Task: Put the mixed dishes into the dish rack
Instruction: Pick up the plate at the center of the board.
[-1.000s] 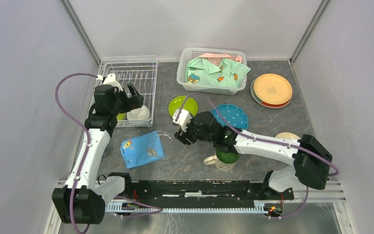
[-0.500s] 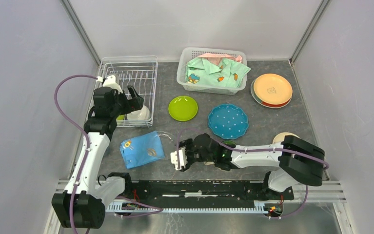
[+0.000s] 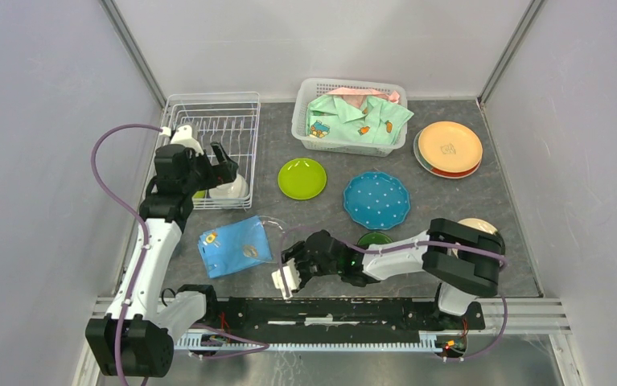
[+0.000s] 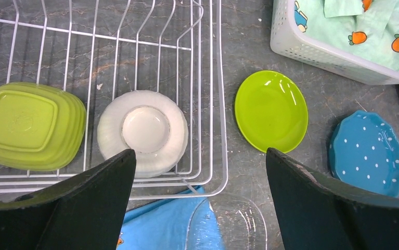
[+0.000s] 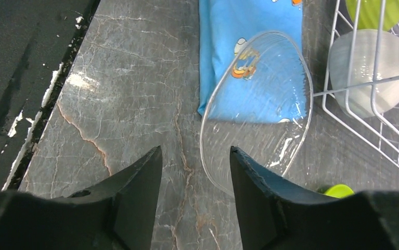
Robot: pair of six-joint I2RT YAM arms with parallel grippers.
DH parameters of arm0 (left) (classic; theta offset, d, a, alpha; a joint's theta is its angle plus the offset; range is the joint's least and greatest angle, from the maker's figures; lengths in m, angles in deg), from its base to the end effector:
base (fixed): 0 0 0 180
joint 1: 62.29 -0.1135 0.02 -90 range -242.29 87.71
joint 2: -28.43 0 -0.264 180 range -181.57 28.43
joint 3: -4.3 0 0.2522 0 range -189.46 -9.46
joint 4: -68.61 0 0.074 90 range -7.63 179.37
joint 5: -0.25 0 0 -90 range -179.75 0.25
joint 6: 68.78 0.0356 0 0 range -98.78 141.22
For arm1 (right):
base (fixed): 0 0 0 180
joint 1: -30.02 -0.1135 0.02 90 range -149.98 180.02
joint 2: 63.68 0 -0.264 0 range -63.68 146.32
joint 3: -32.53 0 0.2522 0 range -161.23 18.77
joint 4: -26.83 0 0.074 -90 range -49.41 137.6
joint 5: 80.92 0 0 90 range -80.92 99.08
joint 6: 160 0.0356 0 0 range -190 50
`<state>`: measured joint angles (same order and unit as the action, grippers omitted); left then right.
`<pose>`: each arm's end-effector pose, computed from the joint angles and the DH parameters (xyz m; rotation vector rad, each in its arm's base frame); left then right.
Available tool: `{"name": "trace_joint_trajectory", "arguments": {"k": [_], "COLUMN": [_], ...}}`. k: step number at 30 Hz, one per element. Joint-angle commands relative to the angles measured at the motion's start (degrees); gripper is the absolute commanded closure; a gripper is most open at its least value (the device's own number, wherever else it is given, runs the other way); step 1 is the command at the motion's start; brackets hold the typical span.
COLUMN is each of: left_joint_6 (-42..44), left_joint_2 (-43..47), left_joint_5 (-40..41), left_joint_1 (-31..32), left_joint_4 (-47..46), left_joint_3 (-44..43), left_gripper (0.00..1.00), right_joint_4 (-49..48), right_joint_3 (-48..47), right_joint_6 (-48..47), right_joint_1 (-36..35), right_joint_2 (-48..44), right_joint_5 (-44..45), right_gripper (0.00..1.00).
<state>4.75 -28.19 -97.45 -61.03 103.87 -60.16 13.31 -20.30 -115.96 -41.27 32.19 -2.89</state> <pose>0.2214 -0.0096 0.3180 -0.1890 2.0522 -0.3298 0.0976 0.3112 0.1504 -1.8655 0.9868 0.4847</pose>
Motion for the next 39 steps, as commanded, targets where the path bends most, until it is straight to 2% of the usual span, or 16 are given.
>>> {"name": "trace_joint_trajectory", "arguments": {"k": [1,6,11,14,19,25,31,36,39], "left_joint_6": [1.8,1.7,1.6,1.5,1.5,1.9,1.7,-2.5,-5.4], "left_joint_2": [0.3,0.9,0.9,1.2,2.0,2.3,2.7,2.7,1.0], "left_joint_5": [-1.0,-1.3,-1.5,-1.4,-1.8,-6.2,-18.2,-30.4,-37.8], "left_joint_1": [0.0,0.0,0.0,0.0,0.0,0.1,0.1,0.1,0.4], "left_joint_4": [-2.6,-2.5,-2.6,-2.7,-3.1,-5.3,-10.8,-16.1,-18.9], "left_joint_3": [0.3,0.7,0.8,0.8,1.1,1.7,2.8,2.7,1.7], "left_gripper": [0.0,0.0,0.0,0.0,0.0,0.0,0.01,0.03,0.07], "right_joint_4": [-4.6,-6.9,-7.3,-7.1,-3.2,-1.5,4.2,7.6,11.8], "right_joint_3": [-3.2,-3.7,-3.5,-3.2,-4.1,-0.4,1.6,2.8,2.6], "right_joint_6": [-1.2,-1.4,-1.9,-2.4,-3.1,-5.7,-7.4,-4.8,-2.8], "right_joint_1": [-0.7,-1.1,-1.2,-1.2,-1.3,-1.2,1.0,5.2,9.3], "right_joint_2": [2.7,5.1,5.6,5.1,3.1,-3.9,-10.2,-16.1,-20.3], "right_joint_5": [0.7,2.8,4.1,4.3,3.6,4.4,2.2,-4.5,-11.6], "right_gripper": [0.45,0.61,0.73,0.84,0.99,0.99,0.99,0.99,0.99]}}
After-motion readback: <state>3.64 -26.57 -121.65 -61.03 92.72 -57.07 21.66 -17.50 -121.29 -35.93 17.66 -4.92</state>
